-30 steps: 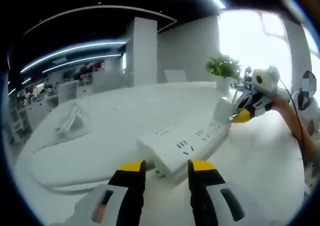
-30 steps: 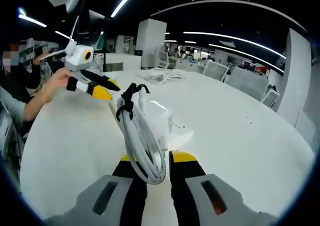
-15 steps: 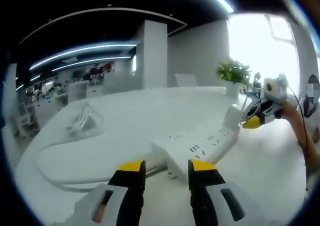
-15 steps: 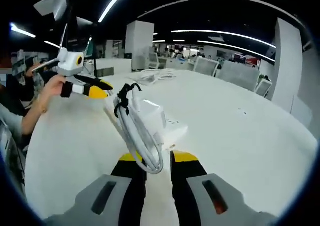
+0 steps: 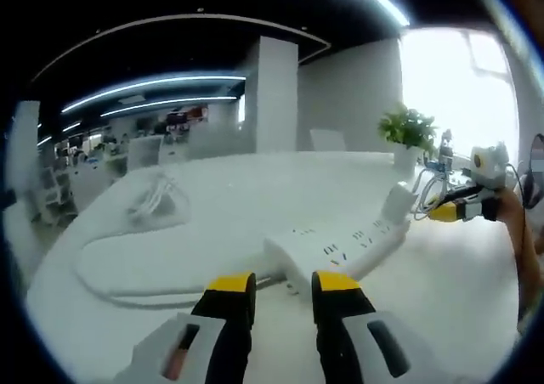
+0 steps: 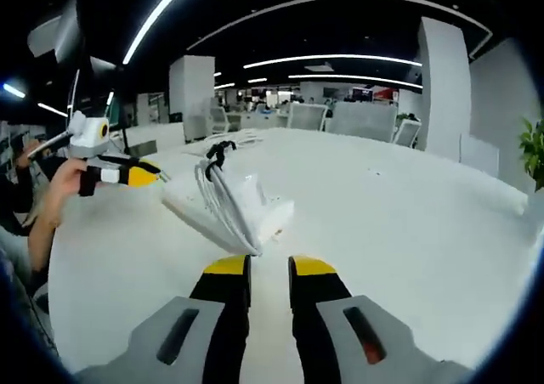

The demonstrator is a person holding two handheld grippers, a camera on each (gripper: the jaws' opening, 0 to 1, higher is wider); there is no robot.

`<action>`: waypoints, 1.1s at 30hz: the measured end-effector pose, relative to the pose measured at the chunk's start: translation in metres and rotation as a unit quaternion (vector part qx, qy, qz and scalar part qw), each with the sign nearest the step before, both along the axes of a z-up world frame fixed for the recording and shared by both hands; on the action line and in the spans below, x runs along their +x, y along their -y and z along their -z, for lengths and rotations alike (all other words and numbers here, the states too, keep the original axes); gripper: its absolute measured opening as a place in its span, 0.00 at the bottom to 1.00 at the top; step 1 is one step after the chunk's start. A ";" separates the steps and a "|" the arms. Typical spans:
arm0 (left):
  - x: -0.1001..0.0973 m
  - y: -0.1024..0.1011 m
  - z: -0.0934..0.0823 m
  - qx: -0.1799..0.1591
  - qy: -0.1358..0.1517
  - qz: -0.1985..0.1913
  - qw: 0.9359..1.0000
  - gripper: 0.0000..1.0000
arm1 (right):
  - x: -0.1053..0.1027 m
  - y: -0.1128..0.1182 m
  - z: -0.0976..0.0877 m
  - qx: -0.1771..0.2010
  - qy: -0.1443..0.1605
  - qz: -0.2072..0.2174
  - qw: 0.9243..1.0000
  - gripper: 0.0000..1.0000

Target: Straighten the power strip on the desk, plug the charger into it

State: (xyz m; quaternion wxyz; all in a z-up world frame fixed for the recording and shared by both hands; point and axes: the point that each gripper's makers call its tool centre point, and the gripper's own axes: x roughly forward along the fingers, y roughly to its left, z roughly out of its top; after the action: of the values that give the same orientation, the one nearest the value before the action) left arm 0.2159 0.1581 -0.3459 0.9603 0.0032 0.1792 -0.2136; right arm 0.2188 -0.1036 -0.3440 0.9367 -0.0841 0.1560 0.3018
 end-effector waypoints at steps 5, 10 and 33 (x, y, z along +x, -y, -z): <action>-0.026 0.003 -0.012 0.011 0.027 0.001 1.000 0.30 | -0.017 -0.009 -0.015 0.068 0.007 0.006 0.998 0.16; -0.047 -0.002 -0.024 0.012 0.045 -0.018 0.999 0.33 | -0.033 -0.014 -0.020 0.045 0.024 0.014 0.999 0.17; -0.125 -0.026 -0.024 0.037 0.070 -0.090 0.993 0.42 | -0.117 -0.020 -0.034 0.040 0.073 0.059 0.995 0.22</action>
State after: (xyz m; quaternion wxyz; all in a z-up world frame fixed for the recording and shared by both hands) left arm 0.0908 0.1840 -0.3219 0.9851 0.0372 0.1190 -0.1185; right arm 0.1018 -0.0840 -0.3102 0.9644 -0.0592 0.0797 0.2452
